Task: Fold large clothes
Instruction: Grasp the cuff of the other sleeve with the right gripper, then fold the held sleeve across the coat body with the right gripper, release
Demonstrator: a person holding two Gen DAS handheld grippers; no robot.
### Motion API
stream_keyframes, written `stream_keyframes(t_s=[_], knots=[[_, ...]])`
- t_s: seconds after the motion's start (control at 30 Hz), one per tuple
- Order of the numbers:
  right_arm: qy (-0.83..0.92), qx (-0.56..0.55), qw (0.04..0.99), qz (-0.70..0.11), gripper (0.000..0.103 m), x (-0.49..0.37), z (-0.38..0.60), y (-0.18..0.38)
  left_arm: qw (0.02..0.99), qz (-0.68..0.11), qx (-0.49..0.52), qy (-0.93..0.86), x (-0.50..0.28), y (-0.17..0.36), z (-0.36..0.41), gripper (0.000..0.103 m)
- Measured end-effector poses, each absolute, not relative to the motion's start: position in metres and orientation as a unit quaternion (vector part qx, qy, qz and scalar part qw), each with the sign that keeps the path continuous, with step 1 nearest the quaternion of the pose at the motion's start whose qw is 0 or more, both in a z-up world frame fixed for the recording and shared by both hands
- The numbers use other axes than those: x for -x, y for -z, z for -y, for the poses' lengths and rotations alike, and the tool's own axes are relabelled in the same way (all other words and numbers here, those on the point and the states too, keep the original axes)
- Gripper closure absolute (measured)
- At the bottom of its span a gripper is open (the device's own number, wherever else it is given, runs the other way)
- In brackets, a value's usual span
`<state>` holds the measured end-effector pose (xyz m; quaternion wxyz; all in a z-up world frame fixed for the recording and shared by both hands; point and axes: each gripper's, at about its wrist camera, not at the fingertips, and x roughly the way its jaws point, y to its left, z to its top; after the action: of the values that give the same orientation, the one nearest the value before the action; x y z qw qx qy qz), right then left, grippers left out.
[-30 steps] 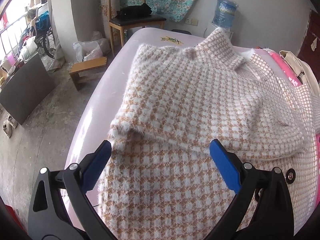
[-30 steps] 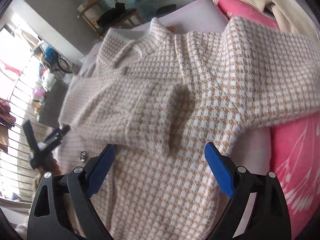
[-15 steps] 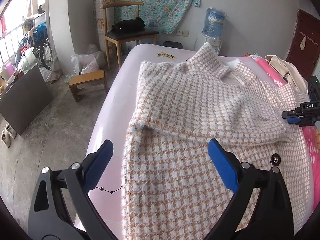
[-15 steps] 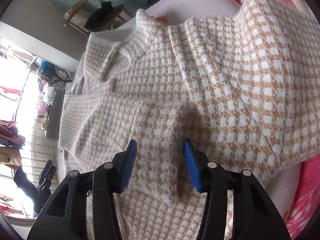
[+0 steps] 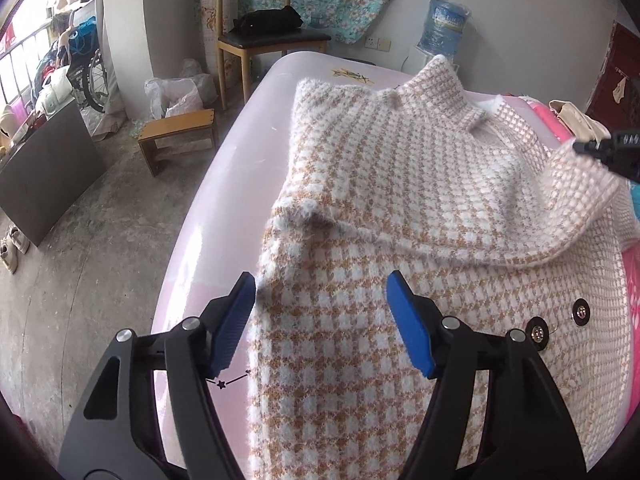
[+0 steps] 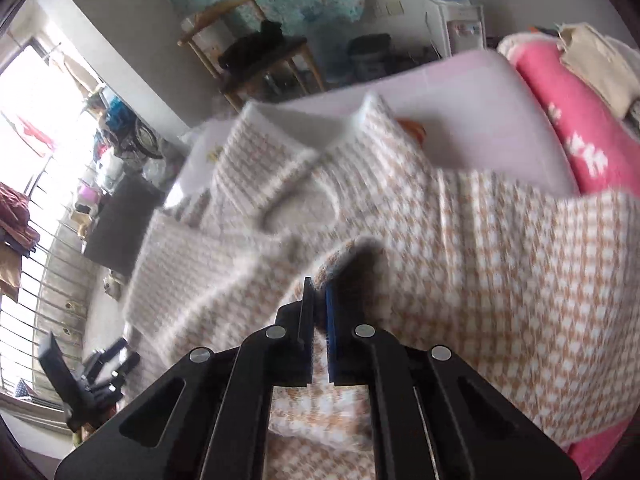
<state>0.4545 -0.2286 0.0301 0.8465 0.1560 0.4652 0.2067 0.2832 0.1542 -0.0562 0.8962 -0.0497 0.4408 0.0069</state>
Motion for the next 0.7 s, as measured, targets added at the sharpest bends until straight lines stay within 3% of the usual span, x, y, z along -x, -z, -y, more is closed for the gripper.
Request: stream_keyframes(t_s=[0.2, 0.27, 0.43, 0.7], knots=[[-0.318, -0.167, 0.88, -0.31, 0.098, -0.424, 0.239, -0.107, 0.892, -0.448, 0.058, -0.027, -0.285, 0.062, -0.161, 0.044], [-0.286, -0.154, 0.883, -0.338, 0.098, -0.428, 0.249, -0.086, 0.892, -0.448, 0.058, -0.029, -0.285, 0.062, -0.162, 0.044], [-0.171, -0.159, 0.834, -0.5, 0.098, -0.444, 0.292, 0.024, 0.891, -0.45, 0.058, -0.025, -0.284, 0.06, -0.161, 0.044], [-0.174, -0.152, 0.823, -0.519, 0.098, -0.445, 0.289, 0.041, 0.909, -0.41, 0.069, 0.019, -0.294, -0.002, -0.168, 0.044]])
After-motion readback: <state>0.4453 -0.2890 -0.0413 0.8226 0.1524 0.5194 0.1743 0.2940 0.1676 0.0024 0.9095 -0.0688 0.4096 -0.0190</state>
